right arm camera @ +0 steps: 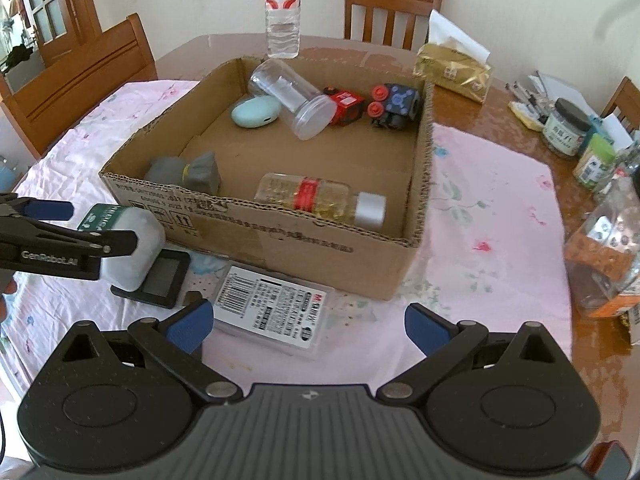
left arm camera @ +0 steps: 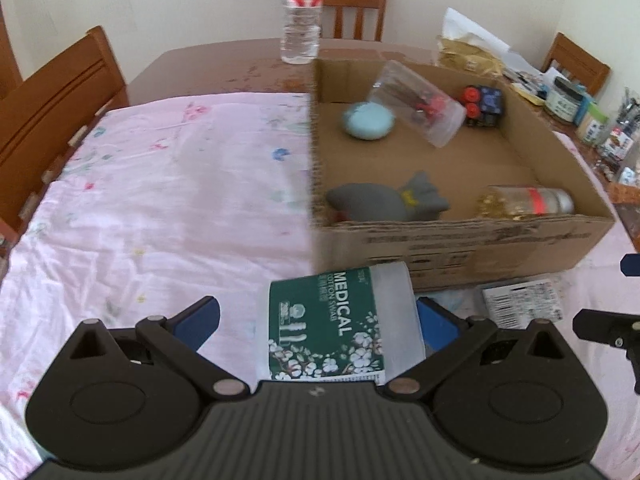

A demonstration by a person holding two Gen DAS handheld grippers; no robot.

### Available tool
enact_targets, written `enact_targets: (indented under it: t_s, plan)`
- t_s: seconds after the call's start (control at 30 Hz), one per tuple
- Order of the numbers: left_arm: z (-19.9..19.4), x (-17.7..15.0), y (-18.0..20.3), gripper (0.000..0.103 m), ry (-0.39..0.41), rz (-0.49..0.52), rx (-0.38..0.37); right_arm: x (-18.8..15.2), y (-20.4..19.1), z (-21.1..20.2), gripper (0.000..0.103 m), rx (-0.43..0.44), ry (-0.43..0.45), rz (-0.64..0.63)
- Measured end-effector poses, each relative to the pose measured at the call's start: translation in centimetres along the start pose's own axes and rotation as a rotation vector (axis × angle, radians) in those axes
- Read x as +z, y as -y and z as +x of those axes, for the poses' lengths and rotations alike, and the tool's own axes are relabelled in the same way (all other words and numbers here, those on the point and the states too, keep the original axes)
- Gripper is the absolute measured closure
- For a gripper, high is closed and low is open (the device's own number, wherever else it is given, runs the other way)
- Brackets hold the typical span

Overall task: Organize rigid objects
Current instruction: 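Grasp the white MEDICAL bottle with left gripper while right gripper moves to the card pack, then grasp the white pen-refill card pack with the right gripper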

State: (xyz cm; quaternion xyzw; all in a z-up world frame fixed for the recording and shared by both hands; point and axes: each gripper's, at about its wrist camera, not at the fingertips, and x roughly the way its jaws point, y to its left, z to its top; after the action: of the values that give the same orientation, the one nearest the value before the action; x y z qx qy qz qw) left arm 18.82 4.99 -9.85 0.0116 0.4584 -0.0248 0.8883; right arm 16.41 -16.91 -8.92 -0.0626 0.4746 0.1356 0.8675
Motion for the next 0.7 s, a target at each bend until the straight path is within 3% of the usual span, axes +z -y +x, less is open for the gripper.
enact_targets:
  t_s: [0.37,0.7]
  plan:
    - [1.2,-0.7,-2.9,0.000,-0.036,-0.011,0.073,1.6,-1.3,4.3,0.000,0.029,-0.070,0.073]
    - [1.6,-0.9,-2.8,0.001,-0.057,0.003,0.048,1.8,-2.4,7.3,0.000,-0.072,-0.113,0.118]
